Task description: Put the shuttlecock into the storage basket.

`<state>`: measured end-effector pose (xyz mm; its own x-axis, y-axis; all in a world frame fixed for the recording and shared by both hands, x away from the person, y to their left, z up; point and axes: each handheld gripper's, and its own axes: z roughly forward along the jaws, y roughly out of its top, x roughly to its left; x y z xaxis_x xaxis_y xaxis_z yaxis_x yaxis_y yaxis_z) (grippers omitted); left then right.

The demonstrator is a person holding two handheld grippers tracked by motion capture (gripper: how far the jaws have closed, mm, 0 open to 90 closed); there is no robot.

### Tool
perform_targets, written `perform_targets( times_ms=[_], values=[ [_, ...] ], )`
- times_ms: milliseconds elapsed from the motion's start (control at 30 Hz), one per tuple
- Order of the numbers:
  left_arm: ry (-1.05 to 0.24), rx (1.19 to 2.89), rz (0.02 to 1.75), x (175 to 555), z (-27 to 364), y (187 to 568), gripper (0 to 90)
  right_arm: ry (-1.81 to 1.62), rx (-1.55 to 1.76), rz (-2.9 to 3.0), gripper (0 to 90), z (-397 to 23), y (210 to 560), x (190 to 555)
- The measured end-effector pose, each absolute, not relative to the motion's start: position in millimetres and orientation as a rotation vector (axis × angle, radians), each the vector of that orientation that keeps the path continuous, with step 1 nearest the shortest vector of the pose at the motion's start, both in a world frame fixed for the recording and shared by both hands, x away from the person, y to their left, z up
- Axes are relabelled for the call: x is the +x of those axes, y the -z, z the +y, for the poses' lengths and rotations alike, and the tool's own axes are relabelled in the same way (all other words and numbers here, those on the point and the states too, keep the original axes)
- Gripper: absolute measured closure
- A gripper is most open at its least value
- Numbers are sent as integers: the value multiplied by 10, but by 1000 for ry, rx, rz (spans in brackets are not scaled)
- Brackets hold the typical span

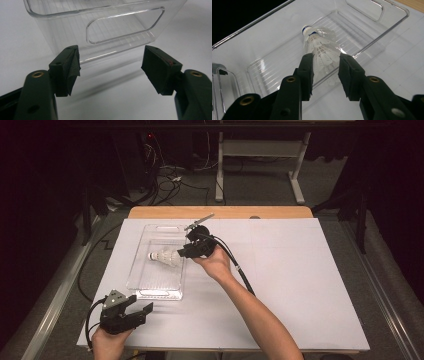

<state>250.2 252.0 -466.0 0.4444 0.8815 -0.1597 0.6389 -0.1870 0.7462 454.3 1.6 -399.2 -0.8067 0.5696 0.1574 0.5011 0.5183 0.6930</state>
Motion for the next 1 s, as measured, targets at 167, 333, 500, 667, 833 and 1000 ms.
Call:
perform_targets(
  times_ms=[167,333,500,667,833,1000],
  values=[
    [-395,1917,1281,2501,2522,4660,316,-1181,945,2647,640,-44,3990,4536],
    [-395,1917,1284,2502,2522,4662,316,-1178,956,2633,635,-102,4001,4529],
    [-395,1916,1285,2504,2524,4662,316,-1177,967,2624,634,-159,4013,4528],
    [-395,1916,1285,2503,2526,4663,316,-1174,975,2619,632,-216,4021,4525],
    [-394,1918,1286,2505,2526,4663,316,-1177,990,2609,627,-279,4036,4521],
    [-393,1917,1287,2505,2526,4663,316,-1173,996,2604,626,-344,4056,4520]
  ],
)
